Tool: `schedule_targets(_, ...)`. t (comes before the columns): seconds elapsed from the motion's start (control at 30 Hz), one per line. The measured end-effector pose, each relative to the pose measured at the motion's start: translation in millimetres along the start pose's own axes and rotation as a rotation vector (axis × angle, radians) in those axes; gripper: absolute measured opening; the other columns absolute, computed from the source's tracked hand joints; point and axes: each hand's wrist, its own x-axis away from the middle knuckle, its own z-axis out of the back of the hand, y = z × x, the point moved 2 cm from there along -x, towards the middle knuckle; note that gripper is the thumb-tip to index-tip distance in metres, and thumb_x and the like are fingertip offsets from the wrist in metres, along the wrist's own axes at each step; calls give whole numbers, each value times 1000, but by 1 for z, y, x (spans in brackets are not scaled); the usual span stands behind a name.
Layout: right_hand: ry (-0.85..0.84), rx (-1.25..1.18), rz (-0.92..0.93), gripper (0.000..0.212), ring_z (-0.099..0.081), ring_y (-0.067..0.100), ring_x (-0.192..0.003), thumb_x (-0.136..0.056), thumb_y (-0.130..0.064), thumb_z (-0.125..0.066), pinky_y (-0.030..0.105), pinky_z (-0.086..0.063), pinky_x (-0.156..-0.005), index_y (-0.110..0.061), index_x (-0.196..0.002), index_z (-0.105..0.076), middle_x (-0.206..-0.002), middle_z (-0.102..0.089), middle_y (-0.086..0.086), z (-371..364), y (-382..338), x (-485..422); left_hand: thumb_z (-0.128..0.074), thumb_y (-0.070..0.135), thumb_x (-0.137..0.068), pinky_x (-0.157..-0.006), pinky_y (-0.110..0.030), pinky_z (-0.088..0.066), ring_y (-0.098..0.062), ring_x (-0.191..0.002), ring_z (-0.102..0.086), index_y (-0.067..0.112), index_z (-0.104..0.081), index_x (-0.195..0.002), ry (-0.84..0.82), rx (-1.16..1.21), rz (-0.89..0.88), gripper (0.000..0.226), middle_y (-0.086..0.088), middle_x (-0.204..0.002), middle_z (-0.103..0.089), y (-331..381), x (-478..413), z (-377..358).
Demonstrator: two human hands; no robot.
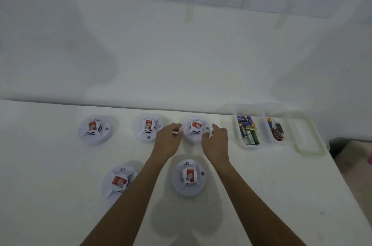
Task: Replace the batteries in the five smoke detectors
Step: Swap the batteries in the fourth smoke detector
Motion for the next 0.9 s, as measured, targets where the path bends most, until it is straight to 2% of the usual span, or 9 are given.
schedule_targets(0.17,69,47,196,36,-47,25,-110,-95,-16,-51,20,-35,-80,-10,-130,-51,-120,-47,11,-8,-30,16,-57,15,-94,-78,-26,-56,-1,-80,-61,16,-70,-109,173,-60,-247,19,6,-98,-67,-6,15,44)
schedule_targets(0.3,-46,-66,293,32,-57,19,-98,-95,-15,-51,26,-48,-82,-10,-125,-56,-115,-55,9,-32,-52,23,-55,20,-95,-84,-32,-51,-21,-98,-63,16,-68,-110,433,-219,-192,21,-5,-113,-65,-27,12,77)
schedule_targets(0.4,-189,-87,270,35,-57,13,-94,-96,-16,-49,22,-47,-81,-10,-130,-54,-120,-60,8,-54,-63,23,-53,24,-96,-102,-40,-40,-32,-121,-51,10,-58,-128,366,-290,-35,35,-16,-131,-57,-41,3,89)
schedule_targets(0.53,-336,-52,158,44,-51,23,-124,-98,-16,-44,30,-41,-100,-5,-141,-42,-140,-50,11,-77,-74,26,-47,23,-99,-104,-41,-37,-35,-125,-48,4,-45,-138,196,-283,88,43,-21,-136,-51,-53,-6,94)
schedule_targets(0.63,-342,-46,118,17,-55,18,-82,-95,-12,-43,22,-38,-68,-5,-98,-58,-96,-62,11,-88,-75,25,-43,21,-99,-90,-39,-46,-33,-106,-58,2,-53,-121,125,-334,73,31,-20,-119,-61,-56,-11,94)
schedule_targets(0.67,-328,-51,107,18,-46,14,-66,-93,-10,-43,21,-31,-57,-9,-76,-49,-76,-53,6,-90,-75,24,-42,20,-99,-85,-39,-47,-32,-100,-59,1,-55,-114,120,-337,68,27,-18,-113,-63,-56,-11,95)
schedule_targets(0.73,-322,-68,86,32,-32,12,-56,-92,-7,-44,23,-24,-51,-15,-63,-31,-63,-36,0,-93,-75,22,-44,21,-98,-82,-38,-48,-32,-95,-59,2,-57,-109,126,-306,77,25,-15,-108,-64,-56,-11,97)
schedule_targets(0.83,-338,-167,53,17,-44,22,-63,-91,-7,-45,24,-33,-59,-4,-75,-50,-72,-48,13,-92,-78,23,-49,23,-96,-78,-37,-48,-30,-91,-60,4,-59,-102,132,-202,83,23,-15,-103,-65,-54,-6,101)
schedule_targets(0.9,-312,-294,37,19,-58,24,-84,-93,-10,-47,30,-48,-76,-2,-106,-60,-98,-60,14,-91,-79,23,-52,28,-96,-85,-37,-49,-29,-102,-61,3,-57,-121,145,-125,85,35,-15,-119,-64,-50,-2,105)
